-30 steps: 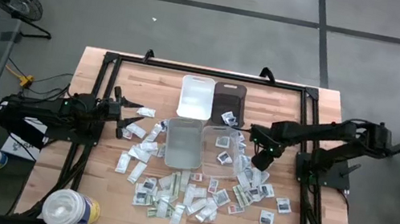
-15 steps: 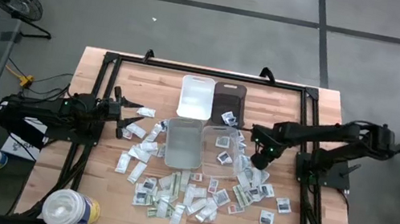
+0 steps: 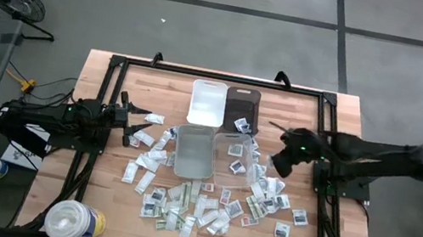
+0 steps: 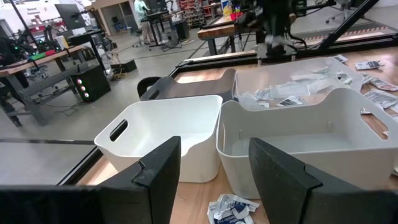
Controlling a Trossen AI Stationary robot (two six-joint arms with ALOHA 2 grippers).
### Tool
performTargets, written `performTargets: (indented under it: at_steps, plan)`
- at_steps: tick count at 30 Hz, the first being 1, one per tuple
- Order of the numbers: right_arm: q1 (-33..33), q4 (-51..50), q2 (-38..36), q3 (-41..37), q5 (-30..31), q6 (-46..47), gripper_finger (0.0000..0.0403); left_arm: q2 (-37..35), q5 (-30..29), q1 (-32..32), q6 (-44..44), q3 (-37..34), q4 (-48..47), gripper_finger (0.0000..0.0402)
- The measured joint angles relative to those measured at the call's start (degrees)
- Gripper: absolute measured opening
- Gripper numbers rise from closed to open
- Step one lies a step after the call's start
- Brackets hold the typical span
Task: Pick & Place First Aid Supplies
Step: Put the gray towelette pack into the transparent bin
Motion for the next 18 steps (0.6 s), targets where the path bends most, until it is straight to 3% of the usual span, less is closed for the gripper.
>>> performTargets:
  at_steps: [4, 9, 15, 18]
  plan:
    - [2.4, 3.8, -6.4, 0.0, -2.3, -3.9, 0.0003, 0.0, 0.0, 0.0, 0.0, 0.0, 0.0, 0.0189]
    - [5.2, 14.0, -12.8, -1.3, -9.4, -7.7, 0.0003, 0.0, 0.0, 0.0, 0.0, 0.0, 0.0, 0.0189]
    - [8.0, 44.2, -16.6, -7.8, -22.7, -5.9, 0.0003, 0.0, 0.0, 0.0, 0.0, 0.0, 0.0, 0.0189]
    - [9.3, 63.2, -16.2, -13.4, -25.7, -3.2, 0.0002, 0.0, 0.0, 0.0, 0.0, 0.0, 0.0, 0.0189]
